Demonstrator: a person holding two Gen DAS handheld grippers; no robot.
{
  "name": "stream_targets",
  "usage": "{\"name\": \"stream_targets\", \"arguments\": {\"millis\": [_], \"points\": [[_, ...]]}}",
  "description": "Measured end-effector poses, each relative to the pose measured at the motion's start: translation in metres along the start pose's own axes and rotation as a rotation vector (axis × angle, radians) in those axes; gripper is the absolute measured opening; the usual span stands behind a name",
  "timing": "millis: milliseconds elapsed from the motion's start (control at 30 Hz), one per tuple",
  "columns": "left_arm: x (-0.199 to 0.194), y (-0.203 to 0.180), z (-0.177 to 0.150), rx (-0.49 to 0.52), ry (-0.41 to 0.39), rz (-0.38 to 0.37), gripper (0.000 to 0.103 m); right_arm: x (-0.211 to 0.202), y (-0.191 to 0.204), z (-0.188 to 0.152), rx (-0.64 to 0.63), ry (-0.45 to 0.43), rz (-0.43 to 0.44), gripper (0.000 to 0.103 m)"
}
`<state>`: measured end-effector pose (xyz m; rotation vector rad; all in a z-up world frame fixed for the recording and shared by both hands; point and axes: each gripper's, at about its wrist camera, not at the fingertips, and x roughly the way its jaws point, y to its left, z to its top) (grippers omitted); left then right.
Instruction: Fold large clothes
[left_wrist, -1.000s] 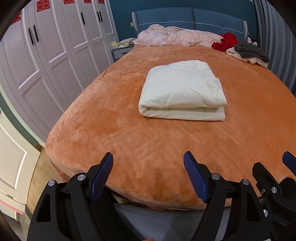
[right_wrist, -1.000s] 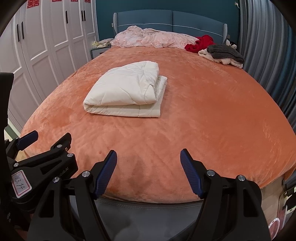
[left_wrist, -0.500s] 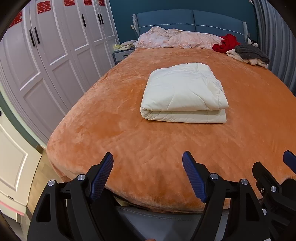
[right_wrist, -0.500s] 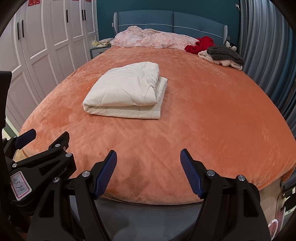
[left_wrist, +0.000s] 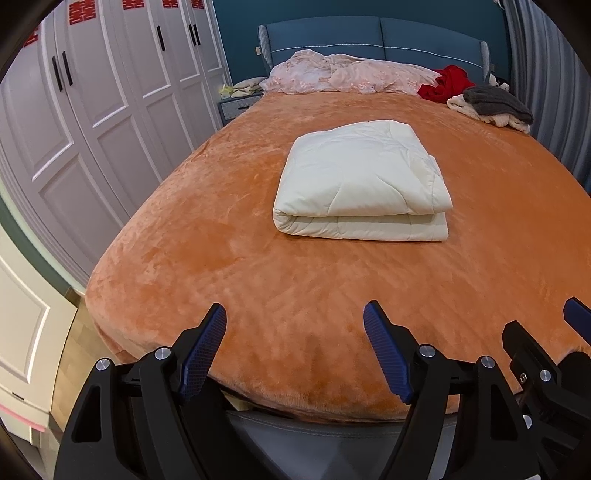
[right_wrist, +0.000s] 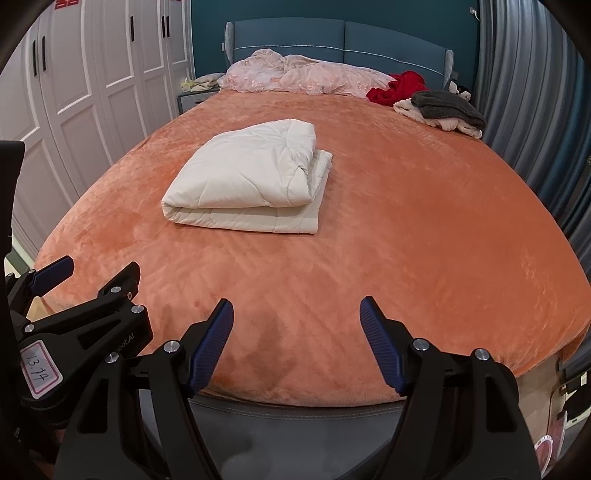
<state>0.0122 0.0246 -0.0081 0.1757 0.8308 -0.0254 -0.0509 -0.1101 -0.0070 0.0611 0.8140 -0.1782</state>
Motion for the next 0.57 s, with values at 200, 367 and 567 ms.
{"name": "stream_targets", "arguments": {"millis": [200, 367, 567], "points": [[0.0012, -0.0003, -0.0010, 0.002, -0.007, 0.005, 0.074, 0.0015, 0.0009, -0.0011, 0.000, 0.001, -0.009, 0.068], [0.0018, -0.0006, -0.0005, 0.005, 0.003, 0.000, 0.073, 0.0018, 0.0004, -0.0013, 0.000, 0.002, -0.011, 0.068], [0.0047, 0.0011, 0.0011, -0.005, 0.014, -0.004, 0.074, 0.0015, 0.0020, -0.0016, -0.001, -0.005, -0.018, 0.069]]}}
